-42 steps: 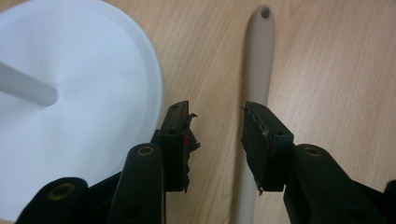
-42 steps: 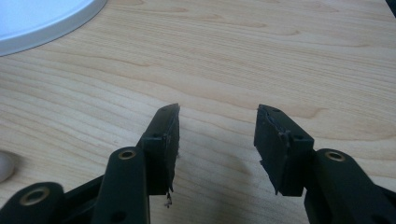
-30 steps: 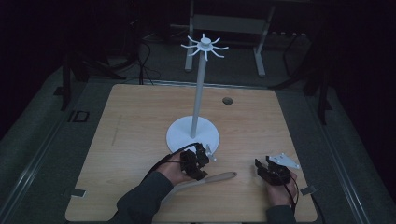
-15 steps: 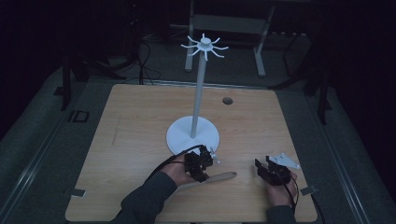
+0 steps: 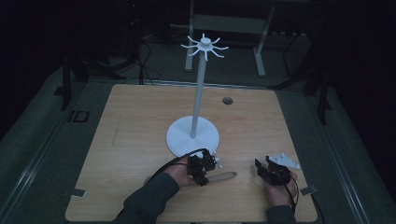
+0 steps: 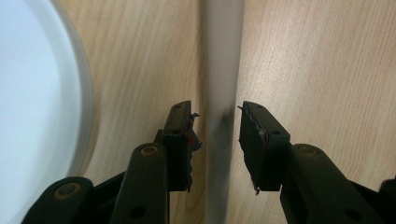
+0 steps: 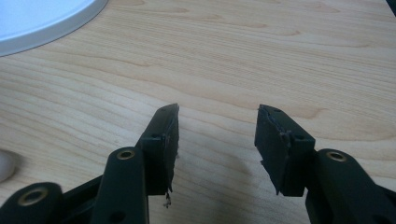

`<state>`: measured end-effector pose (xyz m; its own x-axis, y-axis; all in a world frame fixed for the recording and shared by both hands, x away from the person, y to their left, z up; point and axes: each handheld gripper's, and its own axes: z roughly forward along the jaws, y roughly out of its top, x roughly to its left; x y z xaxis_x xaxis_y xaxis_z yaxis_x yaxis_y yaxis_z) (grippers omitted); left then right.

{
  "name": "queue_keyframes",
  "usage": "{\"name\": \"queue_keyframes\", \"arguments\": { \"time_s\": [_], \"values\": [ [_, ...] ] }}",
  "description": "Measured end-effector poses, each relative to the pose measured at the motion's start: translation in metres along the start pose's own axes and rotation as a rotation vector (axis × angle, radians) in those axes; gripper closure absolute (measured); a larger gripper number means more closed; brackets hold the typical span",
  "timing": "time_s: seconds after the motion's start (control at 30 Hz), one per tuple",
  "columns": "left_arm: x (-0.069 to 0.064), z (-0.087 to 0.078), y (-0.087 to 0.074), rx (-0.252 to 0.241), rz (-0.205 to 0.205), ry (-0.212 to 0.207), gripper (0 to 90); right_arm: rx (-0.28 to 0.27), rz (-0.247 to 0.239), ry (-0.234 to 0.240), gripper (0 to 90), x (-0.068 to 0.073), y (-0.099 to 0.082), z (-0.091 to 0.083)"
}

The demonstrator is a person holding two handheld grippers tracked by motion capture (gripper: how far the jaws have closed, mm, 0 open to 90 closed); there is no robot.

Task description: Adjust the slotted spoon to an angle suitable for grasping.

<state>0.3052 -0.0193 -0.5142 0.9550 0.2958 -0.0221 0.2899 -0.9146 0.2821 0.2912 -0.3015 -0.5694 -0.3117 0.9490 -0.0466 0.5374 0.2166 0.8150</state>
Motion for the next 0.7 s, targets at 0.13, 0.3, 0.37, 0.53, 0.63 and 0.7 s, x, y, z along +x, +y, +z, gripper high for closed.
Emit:
{"name": "queue_keyframes", "arguments": {
  "time_s": [0.13,0.3,0.37,0.53,0.63,0.7],
  "values": [
    [-0.001,0.004,0.001,0.016,0.003,-0.007,68.9,0.0,0.001,0.0,49.3,0.0,0.0,0.0],
    [-0.001,0.008,0.002,0.04,0.005,-0.01,70.9,-0.001,0.0,0.001,49.2,0.0,0.0,0.0],
    [-0.001,0.01,0.003,0.049,0.011,-0.009,71.6,0.0,0.001,0.0,49.2,0.0,0.0,0.0],
    [-0.001,0.014,0.007,0.068,0.014,-0.008,72.1,0.0,0.003,0.001,49.0,0.0,0.0,0.0],
    [-0.001,0.017,0.01,0.078,0.014,-0.011,72.0,0.0,0.003,0.001,49.0,0.0,0.0,0.0],
    [-0.001,0.018,0.011,0.084,0.013,-0.012,71.9,0.0,0.003,0.002,48.9,0.0,0.0,0.0]
  ]
}}
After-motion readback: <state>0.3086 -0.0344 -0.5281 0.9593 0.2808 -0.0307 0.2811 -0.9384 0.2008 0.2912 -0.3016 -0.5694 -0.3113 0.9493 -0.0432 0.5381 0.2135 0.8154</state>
